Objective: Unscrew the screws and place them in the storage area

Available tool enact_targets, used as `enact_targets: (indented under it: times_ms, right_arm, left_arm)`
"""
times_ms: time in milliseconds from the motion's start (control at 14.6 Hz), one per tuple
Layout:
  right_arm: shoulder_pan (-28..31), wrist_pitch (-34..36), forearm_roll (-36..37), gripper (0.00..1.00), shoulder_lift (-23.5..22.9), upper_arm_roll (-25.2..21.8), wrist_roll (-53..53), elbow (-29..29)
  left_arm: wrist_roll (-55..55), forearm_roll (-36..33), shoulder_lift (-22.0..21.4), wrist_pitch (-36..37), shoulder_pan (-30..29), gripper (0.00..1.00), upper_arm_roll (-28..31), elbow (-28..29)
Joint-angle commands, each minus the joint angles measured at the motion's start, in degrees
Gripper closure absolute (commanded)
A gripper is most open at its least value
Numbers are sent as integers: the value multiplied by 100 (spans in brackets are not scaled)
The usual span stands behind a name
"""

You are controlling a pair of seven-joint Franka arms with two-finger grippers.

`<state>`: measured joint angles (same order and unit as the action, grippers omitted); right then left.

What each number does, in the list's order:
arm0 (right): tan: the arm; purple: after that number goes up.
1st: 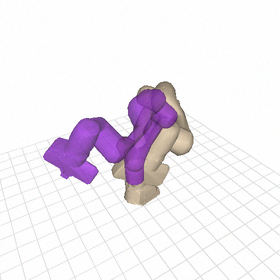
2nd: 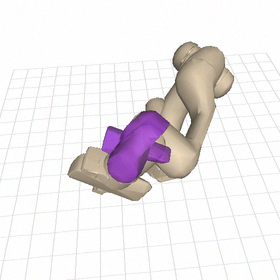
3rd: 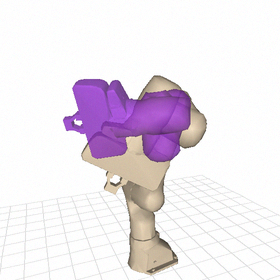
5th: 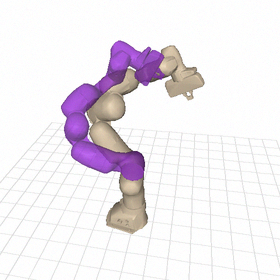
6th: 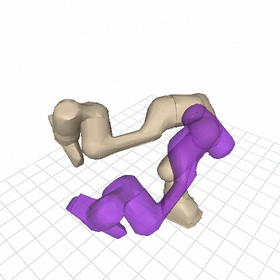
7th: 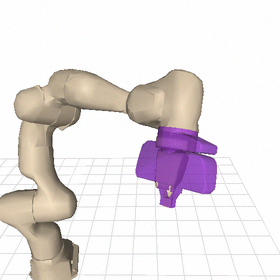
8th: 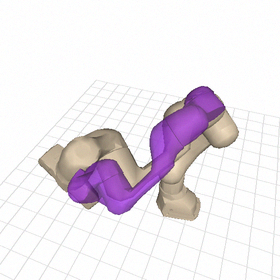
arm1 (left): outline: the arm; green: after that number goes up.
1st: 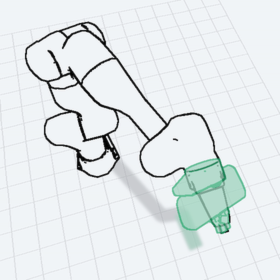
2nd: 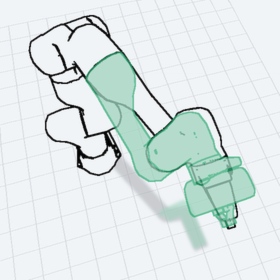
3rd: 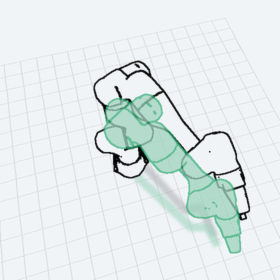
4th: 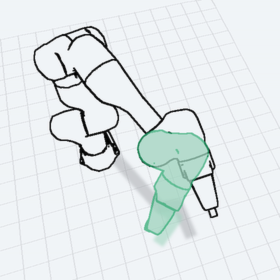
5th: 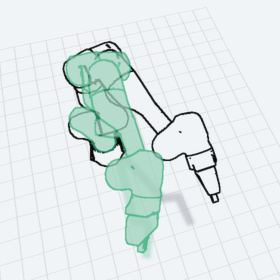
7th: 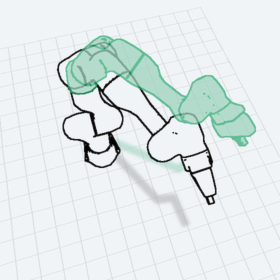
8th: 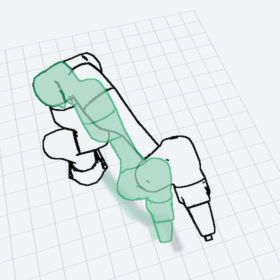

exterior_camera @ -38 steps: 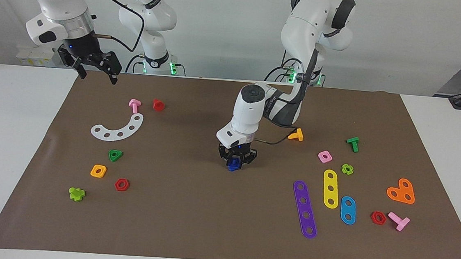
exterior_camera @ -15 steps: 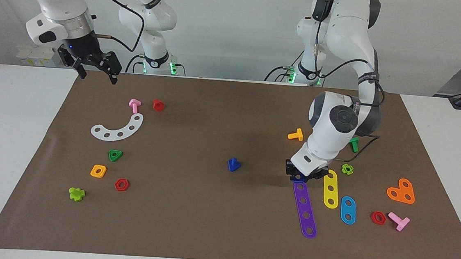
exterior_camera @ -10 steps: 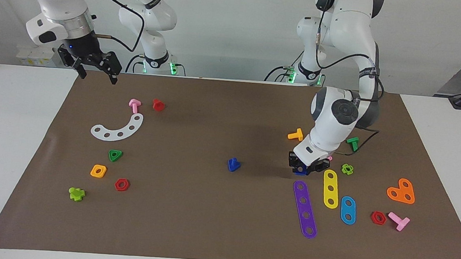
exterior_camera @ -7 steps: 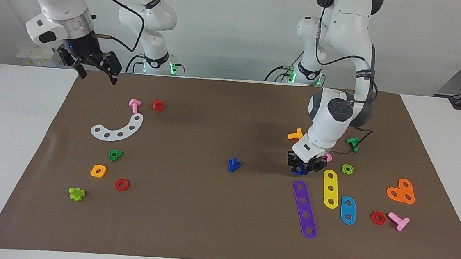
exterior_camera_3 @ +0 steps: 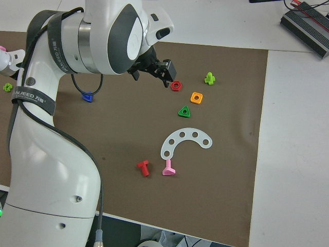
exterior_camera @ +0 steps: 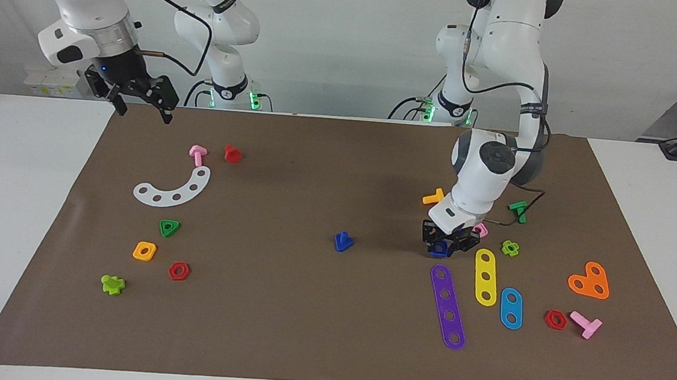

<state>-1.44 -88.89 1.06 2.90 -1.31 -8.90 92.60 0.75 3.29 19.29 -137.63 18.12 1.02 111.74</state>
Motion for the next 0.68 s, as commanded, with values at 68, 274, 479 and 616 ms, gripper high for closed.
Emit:
enact_targets:
  times_ms: [68, 274, 479, 616]
  right_arm:
    - [56, -23, -106, 0, 124, 34, 90, 127]
    - [56, -23, -106, 0, 124, 34, 90, 127]
    - [56, -23, -106, 0, 124, 34, 90, 127]
    - [56, -23, -106, 0, 124, 34, 90, 127]
  left_arm:
    - [373, 93, -241, -159, -142, 0, 13, 261]
    - [382, 93, -250, -71, -247, 0, 13, 59]
    - [382, 93, -426, 148, -537, 0, 13, -73]
    - [373, 93, -452, 822, -774, 0, 21, -467]
